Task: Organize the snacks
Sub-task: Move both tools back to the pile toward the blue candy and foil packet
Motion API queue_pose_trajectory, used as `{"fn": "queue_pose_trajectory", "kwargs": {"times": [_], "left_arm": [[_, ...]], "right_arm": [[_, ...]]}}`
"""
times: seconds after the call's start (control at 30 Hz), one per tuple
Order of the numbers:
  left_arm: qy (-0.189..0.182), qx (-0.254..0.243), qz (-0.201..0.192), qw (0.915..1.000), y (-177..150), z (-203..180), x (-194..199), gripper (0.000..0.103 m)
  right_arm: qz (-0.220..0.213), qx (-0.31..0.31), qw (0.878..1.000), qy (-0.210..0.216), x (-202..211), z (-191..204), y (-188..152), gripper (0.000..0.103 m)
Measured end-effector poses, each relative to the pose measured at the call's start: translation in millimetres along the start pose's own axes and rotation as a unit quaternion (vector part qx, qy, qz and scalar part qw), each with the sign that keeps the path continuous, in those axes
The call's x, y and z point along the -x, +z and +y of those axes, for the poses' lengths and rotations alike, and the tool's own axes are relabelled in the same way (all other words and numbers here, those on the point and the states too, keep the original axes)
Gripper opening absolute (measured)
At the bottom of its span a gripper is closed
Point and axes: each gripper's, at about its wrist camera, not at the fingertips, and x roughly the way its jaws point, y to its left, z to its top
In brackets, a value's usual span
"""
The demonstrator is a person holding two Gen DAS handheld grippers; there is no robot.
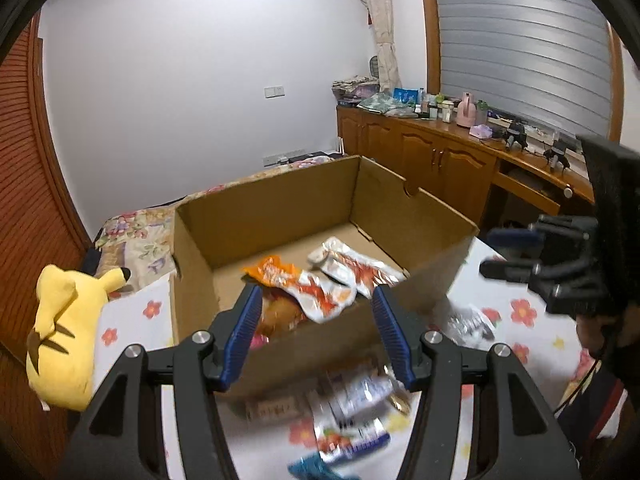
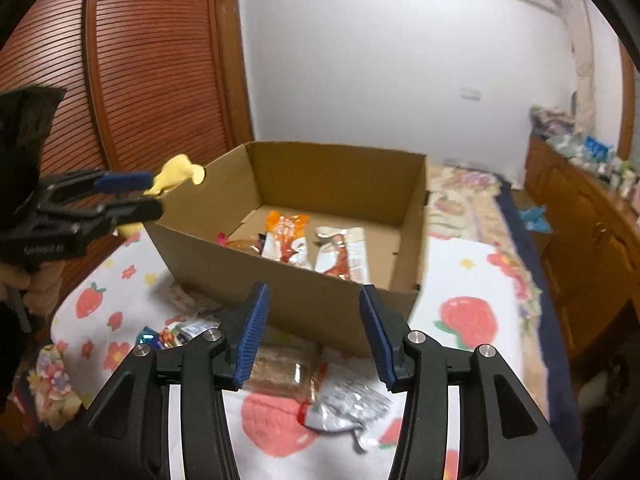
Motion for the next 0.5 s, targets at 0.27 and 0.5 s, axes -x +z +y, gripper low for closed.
{"fn": "queue_pose_trajectory", "kwargs": {"times": [0.27,0.5], "left_arm": [[-0.004,0.014,0.01,0.9998,-41,-10,19,0.058],[0.007,0.046,0.037,0.9982,-88,-6,7,0.058]], "right_arm": [[0.017,-0.012,1.0,-0.004,16,2,-24,0.053],[0.053,-0.028,0.998,-0.012,-9,-10,-55,0.055]]}}
